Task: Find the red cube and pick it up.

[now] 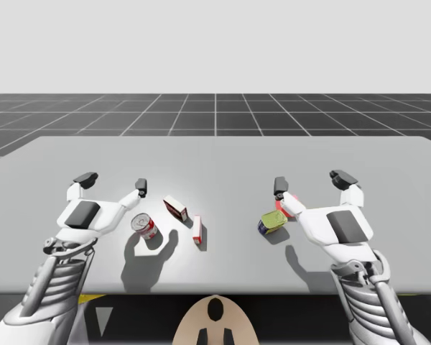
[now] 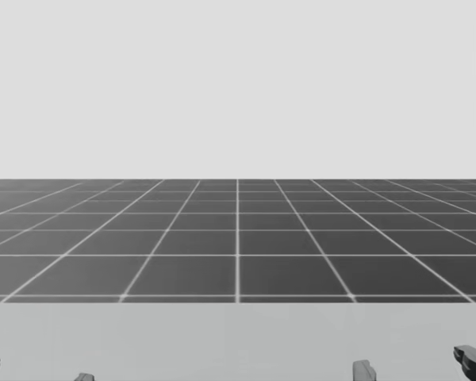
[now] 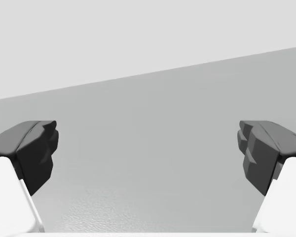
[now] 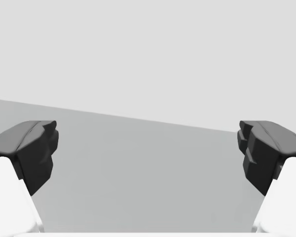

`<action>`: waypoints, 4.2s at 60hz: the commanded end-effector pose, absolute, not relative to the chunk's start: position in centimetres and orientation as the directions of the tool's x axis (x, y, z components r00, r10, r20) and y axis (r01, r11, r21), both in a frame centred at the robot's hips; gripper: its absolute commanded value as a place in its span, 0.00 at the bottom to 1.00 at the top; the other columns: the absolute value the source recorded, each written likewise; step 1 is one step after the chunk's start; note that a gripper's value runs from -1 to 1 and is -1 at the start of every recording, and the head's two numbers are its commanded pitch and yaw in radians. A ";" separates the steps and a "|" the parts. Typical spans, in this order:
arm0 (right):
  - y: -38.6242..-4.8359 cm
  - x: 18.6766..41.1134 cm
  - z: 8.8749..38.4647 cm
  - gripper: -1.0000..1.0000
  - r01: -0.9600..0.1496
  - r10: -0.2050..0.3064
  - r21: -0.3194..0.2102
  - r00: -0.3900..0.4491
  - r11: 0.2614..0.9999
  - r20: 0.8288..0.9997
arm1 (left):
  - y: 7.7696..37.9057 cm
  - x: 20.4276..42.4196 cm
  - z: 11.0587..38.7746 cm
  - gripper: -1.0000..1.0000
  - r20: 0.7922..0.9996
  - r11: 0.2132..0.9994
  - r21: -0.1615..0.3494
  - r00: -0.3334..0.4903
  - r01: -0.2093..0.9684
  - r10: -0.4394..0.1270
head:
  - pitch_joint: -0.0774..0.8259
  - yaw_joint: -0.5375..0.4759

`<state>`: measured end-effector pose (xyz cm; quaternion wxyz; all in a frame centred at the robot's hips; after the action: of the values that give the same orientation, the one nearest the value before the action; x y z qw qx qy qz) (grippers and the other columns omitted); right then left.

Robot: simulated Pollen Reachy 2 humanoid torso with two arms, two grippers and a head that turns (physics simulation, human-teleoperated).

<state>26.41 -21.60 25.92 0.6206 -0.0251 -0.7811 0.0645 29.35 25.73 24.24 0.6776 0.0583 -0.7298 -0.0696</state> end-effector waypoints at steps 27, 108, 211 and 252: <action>-21.5 26.5 25.9 0.00 -0.030 0.094 -0.103 -0.210 0.994 0.973 | 25.8 29.4 24.2 0.00 0.980 0.983 0.184 -0.074 0.006 -0.183 | 0.25 0.53; -21.5 26.0 26.0 0.00 -0.104 0.102 -0.124 -0.190 0.987 0.976 | 25.7 29.4 24.2 0.00 0.981 0.984 0.179 -0.072 0.015 -0.178 | 0.77 0.16; -27.1 28.1 14.5 0.00 -0.242 0.179 -0.142 0.141 0.960 0.974 | 25.5 29.6 24.0 0.00 0.982 0.983 0.181 -0.060 0.014 -0.180 | 0.82 0.17; -24.6 31.4 15.3 0.00 -0.146 -0.019 0.050 0.209 0.988 0.978 | 25.4 29.6 24.0 0.00 0.981 0.983 0.184 -0.062 0.019 -0.182 | 0.80 0.16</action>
<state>30.52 -25.20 14.99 0.7760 0.0610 -0.6250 0.0586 29.59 25.47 24.02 0.6825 0.0569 -0.7250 -0.0732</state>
